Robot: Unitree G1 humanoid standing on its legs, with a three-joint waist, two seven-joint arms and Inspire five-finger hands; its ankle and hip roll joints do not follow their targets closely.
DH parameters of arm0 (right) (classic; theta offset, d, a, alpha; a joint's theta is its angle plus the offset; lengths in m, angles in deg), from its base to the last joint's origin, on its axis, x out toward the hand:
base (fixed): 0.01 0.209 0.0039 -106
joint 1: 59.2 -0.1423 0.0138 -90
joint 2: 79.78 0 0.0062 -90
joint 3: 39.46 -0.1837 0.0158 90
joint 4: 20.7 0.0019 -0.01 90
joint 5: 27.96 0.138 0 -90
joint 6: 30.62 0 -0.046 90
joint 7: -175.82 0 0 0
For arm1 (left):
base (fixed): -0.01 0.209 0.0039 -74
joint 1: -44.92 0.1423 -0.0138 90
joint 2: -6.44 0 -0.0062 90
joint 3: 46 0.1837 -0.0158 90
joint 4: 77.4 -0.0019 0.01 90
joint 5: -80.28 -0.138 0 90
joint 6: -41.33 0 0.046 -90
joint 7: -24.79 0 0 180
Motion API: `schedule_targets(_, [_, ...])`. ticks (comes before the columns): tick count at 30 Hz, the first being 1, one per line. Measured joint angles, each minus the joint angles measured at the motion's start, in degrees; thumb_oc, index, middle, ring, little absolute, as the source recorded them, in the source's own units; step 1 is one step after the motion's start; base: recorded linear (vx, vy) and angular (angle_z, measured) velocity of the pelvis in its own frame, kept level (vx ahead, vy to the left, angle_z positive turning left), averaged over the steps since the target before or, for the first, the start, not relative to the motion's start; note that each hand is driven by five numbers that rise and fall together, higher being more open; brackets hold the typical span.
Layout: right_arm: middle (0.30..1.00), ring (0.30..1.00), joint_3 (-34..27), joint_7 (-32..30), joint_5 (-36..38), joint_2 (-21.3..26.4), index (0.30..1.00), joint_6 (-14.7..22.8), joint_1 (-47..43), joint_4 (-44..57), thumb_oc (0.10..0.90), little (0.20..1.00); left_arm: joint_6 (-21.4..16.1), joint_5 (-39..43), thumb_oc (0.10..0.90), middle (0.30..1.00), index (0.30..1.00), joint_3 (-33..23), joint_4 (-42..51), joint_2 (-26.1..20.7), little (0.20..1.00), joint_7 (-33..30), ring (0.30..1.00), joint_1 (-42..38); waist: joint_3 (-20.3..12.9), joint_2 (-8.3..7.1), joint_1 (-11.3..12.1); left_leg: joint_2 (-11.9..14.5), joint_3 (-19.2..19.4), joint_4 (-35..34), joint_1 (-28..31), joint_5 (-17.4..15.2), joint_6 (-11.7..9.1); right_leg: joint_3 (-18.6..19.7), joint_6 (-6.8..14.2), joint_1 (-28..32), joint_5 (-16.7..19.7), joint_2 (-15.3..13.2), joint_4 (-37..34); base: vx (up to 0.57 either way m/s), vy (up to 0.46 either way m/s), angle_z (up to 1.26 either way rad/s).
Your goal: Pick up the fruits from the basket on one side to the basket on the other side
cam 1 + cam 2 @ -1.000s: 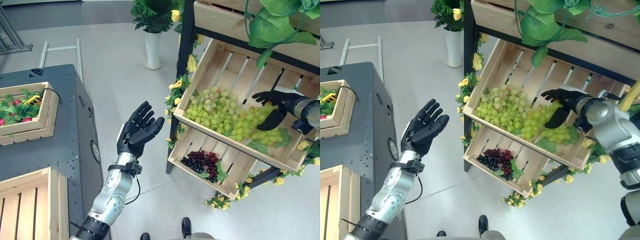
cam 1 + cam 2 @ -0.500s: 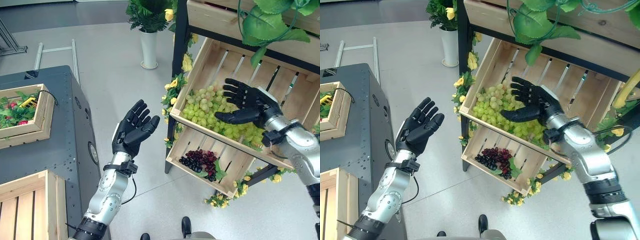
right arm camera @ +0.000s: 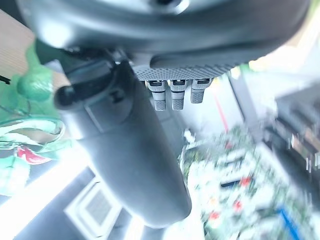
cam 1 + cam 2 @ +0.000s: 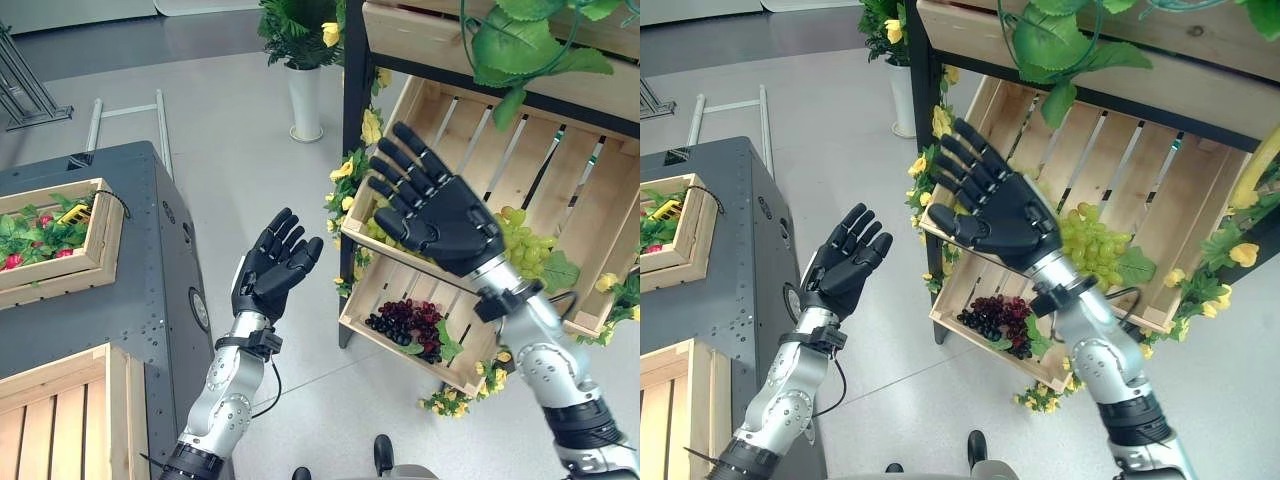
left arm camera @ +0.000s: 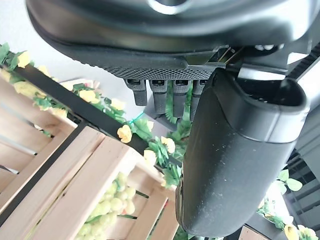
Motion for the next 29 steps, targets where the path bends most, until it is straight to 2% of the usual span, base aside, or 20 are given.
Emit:
schedule_targets(2, [0.9,0.9,4.8,2.5,-0.1,0.2,0.9,-0.7,3.2,-1.2,0.8,0.9,0.0,0.0,0.8,0.9,0.9,1.5,0.0,0.3,0.9,0.1,0.9,0.9,-0.2,0.4,0.5,0.0,0.0,0.0,-0.1,0.0,0.0,-0.1,0.0,0.0,0.0,0.0,0.0,-0.03,-0.033,0.05])
schedule_targets(3, [0.9,0.9,5.6,3.7,-0.1,-1.7,0.9,-0.1,5.1,-3.9,0.8,0.9,0.0,0.0,0.8,0.9,0.9,1.5,-0.1,0.2,0.9,0.5,0.9,2.8,-0.3,0.5,0.6,0.0,-0.2,0.0,-0.1,0.0,-0.1,-0.3,0.0,0.0,0.0,0.0,0.0,-0.02,-0.036,0.02])
schedule_targets(7, [0.9,0.9,7.3,8.7,-0.6,-1.7,0.9,0.3,6.9,-10.4,0.8,0.9,0.1,0.0,0.8,0.9,0.9,2.9,-3.8,-0.8,0.9,1.0,0.9,6.1,-0.4,0.53,0.8,0.0,-1.2,0.0,-0.5,0.2,-0.2,-1.2,-0.1,0.0,-0.4,-0.2,0.0,-0.01,-0.039,0.12])
schedule_targets(9, [0.9,0.9,8.4,11.2,-3.6,-1.8,0.9,1.4,6.9,-14.8,0.8,0.9,0.4,0.0,0.8,0.9,0.9,3.3,-6.4,-1.0,0.9,1.7,0.9,6.9,-0.5,0.58,1.9,0.2,-1.6,0.1,-0.8,0.4,-0.4,-1.7,-0.2,0.0,-0.5,-0.1,0.0,-0.01,-0.057,0.13])
schedule_targets(14, [0.9,0.9,9.6,12.9,-8.7,-3.1,0.9,3.9,7.4,-20.3,0.8,0.9,0.4,-0.3,0.8,0.9,0.9,4.7,-8.8,-1.3,0.9,1.8,0.9,9.0,-1.1,0.96,3.1,0.6,-3.1,0.2,-1.6,0.6,-0.8,-3.3,-0.6,0.1,-0.7,0.1,0.0,-0.02,-0.071,0.17])
schedule_targets(17, [0.9,0.9,10.3,12.8,-12.8,-3.7,0.9,5.0,7.8,-23.6,0.8,0.9,0.4,-4.1,0.8,0.9,0.9,4.6,-11.8,-1.1,0.9,0.1,0.9,9.3,-1.4,1.09,3.7,0.8,-4.7,0.3,-2.6,0.8,-1.1,-4.9,-0.7,0.2,-0.7,0.1,0.0,-0.03,-0.099,0.24])
schedule_targets(21, [0.9,0.9,12.2,10.7,-20.4,-3.6,0.9,4.7,11.2,-29.8,0.8,0.9,0.4,-4.9,0.8,0.9,0.9,1.1,-13.8,1.0,0.9,-1.7,0.9,9.6,-1.4,1.06,5.1,1.0,-6.3,0.5,-3.2,1.0,-1.4,-6.5,-0.9,0.3,-0.9,0.2,0.0,-0.02,-0.093,0.2])
schedule_targets(24, [0.9,0.9,13.0,8.2,-20.5,-3.9,0.9,4.8,14.9,-33.0,0.8,0.9,0.4,-4.9,0.8,0.9,0.9,-0.6,-15.7,1.6,0.9,-1.0,0.9,10.9,-1.5,1.25,5.4,1.2,-7.6,0.7,-4.1,1.2,-1.6,-7.9,-1.0,0.4,-1.1,0.3,0.0,-0.05,-0.122,0.22])
schedule_targets(29, [0.9,0.9,13.0,1.6,-23.3,-4.3,0.9,4.8,15.8,-38.1,0.8,0.9,1.8,-4.9,0.8,0.9,0.9,1.1,-19.3,2.1,0.9,1.3,0.9,10.8,-1.5,1.57,5.2,2.1,-6.7,1.0,-6.0,1.5,-1.3,-10.0,-1.7,0.4,-1.6,0.3,0.0,-0.06,-0.012,0.32])
